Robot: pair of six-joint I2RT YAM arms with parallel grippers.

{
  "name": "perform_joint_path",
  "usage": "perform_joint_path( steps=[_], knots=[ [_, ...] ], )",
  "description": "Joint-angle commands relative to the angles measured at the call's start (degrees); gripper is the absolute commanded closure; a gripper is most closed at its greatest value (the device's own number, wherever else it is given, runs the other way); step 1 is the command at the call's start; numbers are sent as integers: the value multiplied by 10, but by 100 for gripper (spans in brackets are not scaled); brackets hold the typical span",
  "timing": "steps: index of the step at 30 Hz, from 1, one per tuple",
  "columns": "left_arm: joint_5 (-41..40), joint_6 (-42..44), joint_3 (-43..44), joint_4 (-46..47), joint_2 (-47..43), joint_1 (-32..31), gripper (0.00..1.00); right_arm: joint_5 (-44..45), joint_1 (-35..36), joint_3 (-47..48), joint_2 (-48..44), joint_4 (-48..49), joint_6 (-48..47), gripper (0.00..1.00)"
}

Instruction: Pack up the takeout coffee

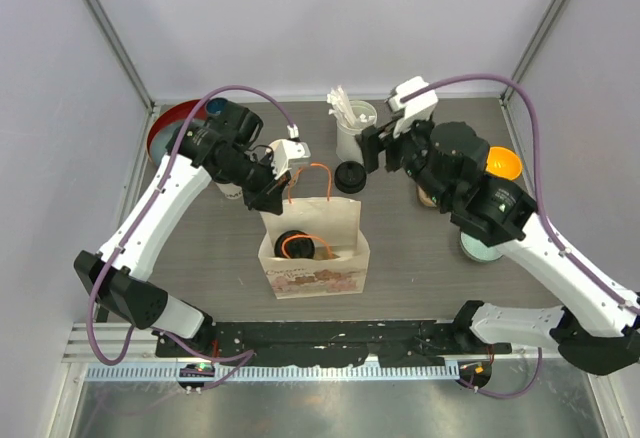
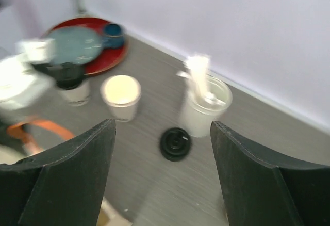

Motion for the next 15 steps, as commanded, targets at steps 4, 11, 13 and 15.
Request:
perform_joint_path(
  steps=[4,11,13,15],
  knots=[
    [-4,-7,21,-84,-6,-2,97,24,-179,-41,0,0,106,21],
    [-5,-8,20,-84,-7,-4,97,-36,-230,-61,28,-10,121,21],
    [-6,-9,18,-83,-7,-5,98,-42,-235,-60,34,-12,120,21],
    [-6,-9,19,-82,-6,-5,97,-47,-238,-61,36,-12,120,21]
  ],
)
